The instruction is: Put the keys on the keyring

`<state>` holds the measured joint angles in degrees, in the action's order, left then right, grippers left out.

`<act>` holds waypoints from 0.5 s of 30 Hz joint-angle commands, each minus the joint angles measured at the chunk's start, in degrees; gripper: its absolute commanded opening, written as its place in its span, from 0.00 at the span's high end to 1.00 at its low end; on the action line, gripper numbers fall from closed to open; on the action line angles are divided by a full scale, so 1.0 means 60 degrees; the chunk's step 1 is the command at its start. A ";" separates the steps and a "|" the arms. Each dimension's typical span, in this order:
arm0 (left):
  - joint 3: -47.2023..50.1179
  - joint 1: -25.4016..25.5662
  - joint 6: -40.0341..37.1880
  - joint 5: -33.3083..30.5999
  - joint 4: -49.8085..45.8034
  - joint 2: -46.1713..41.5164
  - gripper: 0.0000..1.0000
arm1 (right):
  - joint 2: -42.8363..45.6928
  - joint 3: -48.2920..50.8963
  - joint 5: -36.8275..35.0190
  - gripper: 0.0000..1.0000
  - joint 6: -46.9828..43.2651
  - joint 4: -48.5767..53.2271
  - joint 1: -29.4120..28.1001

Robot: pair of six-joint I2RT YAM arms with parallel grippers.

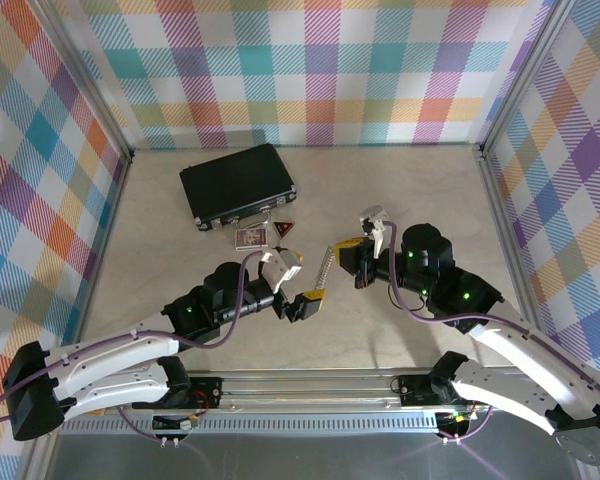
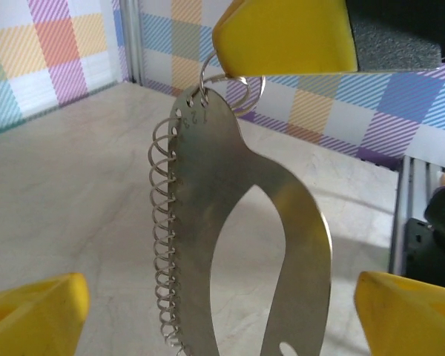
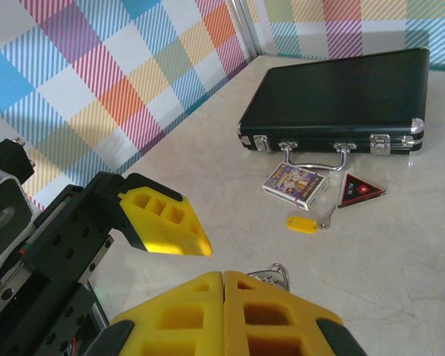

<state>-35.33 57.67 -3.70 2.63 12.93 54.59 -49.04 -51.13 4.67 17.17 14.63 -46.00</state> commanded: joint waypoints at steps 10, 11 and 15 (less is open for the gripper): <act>-0.0057 0.0137 -0.0291 -0.0357 0.1495 0.0748 0.47 | -0.0114 -0.0574 -0.0299 1.00 0.0258 -0.0074 -0.0245; -0.0058 0.0122 -0.0325 -0.0421 0.1527 0.0779 0.52 | -0.0118 -0.0574 -0.0302 1.00 0.0272 -0.0048 -0.0244; 0.0013 0.0130 -0.0379 -0.0588 0.1625 0.0774 0.70 | -0.0161 -0.0669 -0.0432 1.00 0.0317 0.0228 -0.0277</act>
<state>-35.35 58.02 -5.41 0.36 19.64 59.22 -50.00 -52.95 2.98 18.22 15.40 -47.18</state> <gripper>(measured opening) 0.325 0.042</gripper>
